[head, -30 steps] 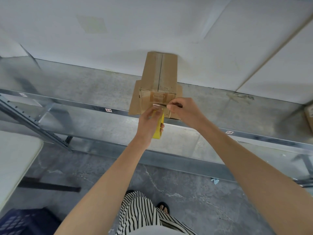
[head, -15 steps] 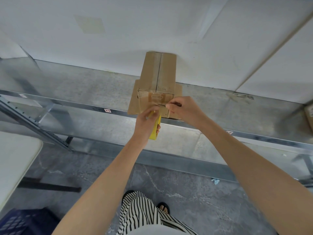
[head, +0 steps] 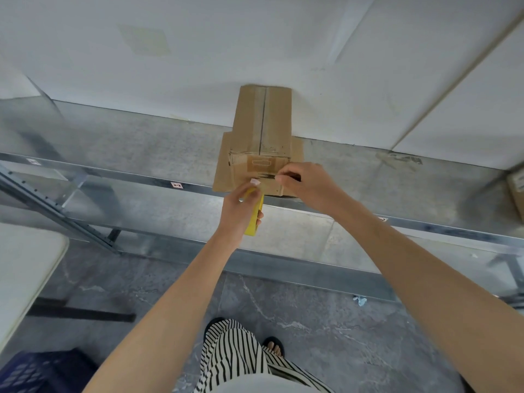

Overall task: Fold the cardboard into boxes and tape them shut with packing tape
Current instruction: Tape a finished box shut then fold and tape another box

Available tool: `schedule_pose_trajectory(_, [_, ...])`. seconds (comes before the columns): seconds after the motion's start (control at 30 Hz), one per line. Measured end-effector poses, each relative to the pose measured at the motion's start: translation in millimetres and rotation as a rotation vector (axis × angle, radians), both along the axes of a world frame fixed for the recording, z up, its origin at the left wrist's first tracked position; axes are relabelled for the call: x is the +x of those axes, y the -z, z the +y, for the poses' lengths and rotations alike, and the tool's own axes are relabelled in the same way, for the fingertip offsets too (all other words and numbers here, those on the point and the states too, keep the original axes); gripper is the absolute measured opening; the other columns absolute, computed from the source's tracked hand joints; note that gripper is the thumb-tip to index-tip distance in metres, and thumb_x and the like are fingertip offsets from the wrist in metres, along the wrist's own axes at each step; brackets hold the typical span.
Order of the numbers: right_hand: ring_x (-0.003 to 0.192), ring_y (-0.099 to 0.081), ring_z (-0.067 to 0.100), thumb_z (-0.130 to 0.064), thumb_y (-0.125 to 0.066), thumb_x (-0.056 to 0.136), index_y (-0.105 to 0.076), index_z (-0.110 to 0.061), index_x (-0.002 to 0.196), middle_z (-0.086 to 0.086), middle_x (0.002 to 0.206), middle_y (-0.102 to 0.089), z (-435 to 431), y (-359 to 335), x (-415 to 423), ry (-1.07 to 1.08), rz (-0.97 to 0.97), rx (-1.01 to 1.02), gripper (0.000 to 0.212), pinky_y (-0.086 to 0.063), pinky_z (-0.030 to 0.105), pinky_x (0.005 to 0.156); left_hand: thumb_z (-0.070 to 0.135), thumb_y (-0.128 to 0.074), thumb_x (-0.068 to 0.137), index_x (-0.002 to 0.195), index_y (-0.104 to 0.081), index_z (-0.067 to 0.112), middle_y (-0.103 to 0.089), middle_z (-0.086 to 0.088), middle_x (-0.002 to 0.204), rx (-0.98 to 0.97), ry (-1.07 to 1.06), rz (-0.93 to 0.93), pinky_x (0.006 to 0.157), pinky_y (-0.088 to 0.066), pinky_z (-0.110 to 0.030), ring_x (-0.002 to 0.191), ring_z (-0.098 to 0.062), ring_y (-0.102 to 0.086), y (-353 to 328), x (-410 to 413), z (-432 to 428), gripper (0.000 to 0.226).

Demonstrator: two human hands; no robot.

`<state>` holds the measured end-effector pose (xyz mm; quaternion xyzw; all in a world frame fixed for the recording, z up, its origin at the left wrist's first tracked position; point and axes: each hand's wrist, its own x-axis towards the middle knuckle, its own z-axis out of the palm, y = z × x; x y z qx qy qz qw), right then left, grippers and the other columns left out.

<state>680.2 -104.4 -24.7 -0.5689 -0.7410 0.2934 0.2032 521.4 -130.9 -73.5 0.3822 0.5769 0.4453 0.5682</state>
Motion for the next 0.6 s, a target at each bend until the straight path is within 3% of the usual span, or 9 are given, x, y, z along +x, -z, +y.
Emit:
schedule_pose_trajectory(0.1, [0.055, -0.04, 0.012, -0.026, -0.049, 0.097, -0.05, -0.013, 0.06, 0.0, 0.059, -0.048, -3, 10, 3, -0.042, -0.097, -0.04, 0.039, -0.033, 0.027, 0.056, 0.02, -0.056, 0.093, 0.109, -0.065, 0.021, -0.049, -0.001, 0.064, 0.009, 0.007, 0.003, 0.047, -0.043, -0.027, 0.048, -0.016, -0.05, 1, -2, -1, 0.019])
schedule_pose_trajectory(0.2, [0.067, -0.053, 0.017, -0.027, -0.049, 0.096, -0.064, -0.009, 0.079, 0.003, 0.076, -0.062, -8, 18, 8, -0.008, -0.086, -0.068, 0.029, -0.042, 0.03, 0.063, 0.02, -0.057, 0.092, 0.113, -0.063, 0.025, -0.05, -0.001, 0.064, -0.006, -0.01, -0.003, 0.049, -0.043, -0.027, 0.048, -0.016, -0.05, 1, -4, 0, 0.023])
schedule_pose_trajectory(0.4, [0.079, -0.055, 0.01, -0.024, -0.051, 0.096, -0.066, -0.013, 0.093, -0.004, 0.089, -0.063, -5, 27, 28, 0.085, -0.074, 0.008, 0.019, -0.038, 0.016, 0.065, 0.02, -0.059, 0.091, 0.106, -0.064, 0.031, -0.052, -0.004, 0.069, -0.041, -0.017, -0.017, 0.049, -0.044, -0.027, 0.048, -0.016, -0.051, -1, -5, 1, 0.019])
schedule_pose_trajectory(0.6, [0.089, -0.056, 0.023, -0.024, -0.053, 0.094, -0.065, -0.012, 0.099, 0.006, 0.095, -0.064, 7, 60, 63, 0.211, -0.195, 0.03, 0.018, -0.044, 0.033, 0.074, 0.018, -0.058, 0.092, 0.109, -0.064, 0.028, -0.055, -0.003, 0.073, -0.027, -0.015, -0.019, 0.049, -0.045, -0.027, 0.049, -0.017, -0.052, -4, -5, 1, 0.021])
